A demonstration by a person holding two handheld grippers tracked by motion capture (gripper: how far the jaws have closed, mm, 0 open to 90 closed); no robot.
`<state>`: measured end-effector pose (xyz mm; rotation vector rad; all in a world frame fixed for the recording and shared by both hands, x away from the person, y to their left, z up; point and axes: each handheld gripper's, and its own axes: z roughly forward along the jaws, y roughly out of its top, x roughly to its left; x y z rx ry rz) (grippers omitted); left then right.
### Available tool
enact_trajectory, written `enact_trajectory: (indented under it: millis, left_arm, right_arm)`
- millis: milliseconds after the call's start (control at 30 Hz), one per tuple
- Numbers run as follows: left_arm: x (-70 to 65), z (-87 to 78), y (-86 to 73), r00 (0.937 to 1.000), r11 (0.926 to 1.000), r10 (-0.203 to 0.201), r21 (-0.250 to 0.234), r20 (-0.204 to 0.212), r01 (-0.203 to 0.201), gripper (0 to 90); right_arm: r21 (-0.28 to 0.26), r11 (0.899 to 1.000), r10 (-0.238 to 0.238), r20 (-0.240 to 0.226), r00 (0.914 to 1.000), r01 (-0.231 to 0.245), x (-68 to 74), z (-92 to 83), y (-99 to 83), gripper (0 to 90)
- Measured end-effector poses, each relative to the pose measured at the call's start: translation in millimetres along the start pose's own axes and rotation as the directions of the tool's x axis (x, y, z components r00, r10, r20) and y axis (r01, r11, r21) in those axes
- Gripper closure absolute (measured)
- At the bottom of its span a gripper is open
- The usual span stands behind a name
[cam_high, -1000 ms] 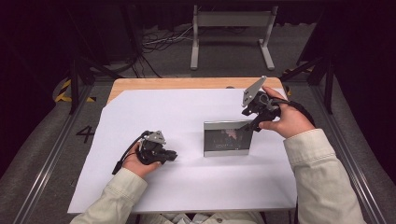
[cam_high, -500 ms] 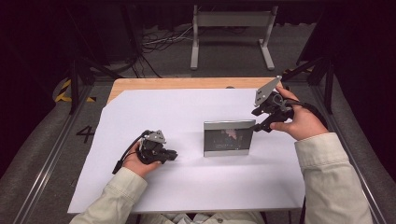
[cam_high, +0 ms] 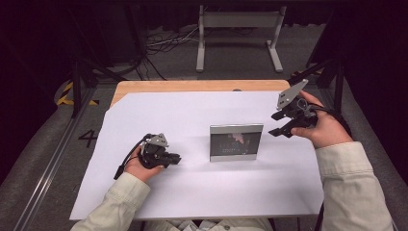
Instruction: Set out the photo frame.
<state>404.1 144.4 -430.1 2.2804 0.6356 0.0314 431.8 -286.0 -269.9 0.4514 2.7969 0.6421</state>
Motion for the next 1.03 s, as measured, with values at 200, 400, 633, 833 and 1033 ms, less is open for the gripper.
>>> enact_trajectory:
  millis: [200,400,633,833,1033]
  left_arm:
    - [0.1,-0.3,0.0,1.0000,1.0000,0.000,-0.001,0.000,0.000,81.1]
    - [0.2,-0.6,-0.3,1.0000,1.0000,-0.007,-0.006,-0.004,0.007,81.1]
    - [1.1,-1.0,-0.6,1.0000,1.0000,-0.004,-0.004,-0.006,0.004,81.0]
    - [1.5,-1.0,-0.6,1.0000,1.0000,-0.004,-0.006,-0.008,0.004,80.9]
    - [1.1,-1.7,-0.8,0.9999,0.9999,-0.011,-0.011,-0.013,0.010,80.5]
  right_arm:
    - [-0.010,0.999,0.035,0.012,0.9993,-0.035,-2.0,-3.0,-17.2,40.7]
    - [-0.021,0.997,0.072,0.028,0.9970,-0.072,-2.6,-3.2,-33.8,40.7]
    - [-0.041,0.993,0.115,0.022,0.9932,-0.114,-2.9,1.9,-53.2,40.6]
    - [-0.044,0.988,0.146,0.023,0.9890,-0.145,-3.8,5.6,-67.8,40.5]
    - [-0.047,0.984,0.172,0.024,0.9848,-0.170,-4.0,8.9,-79.2,40.3]
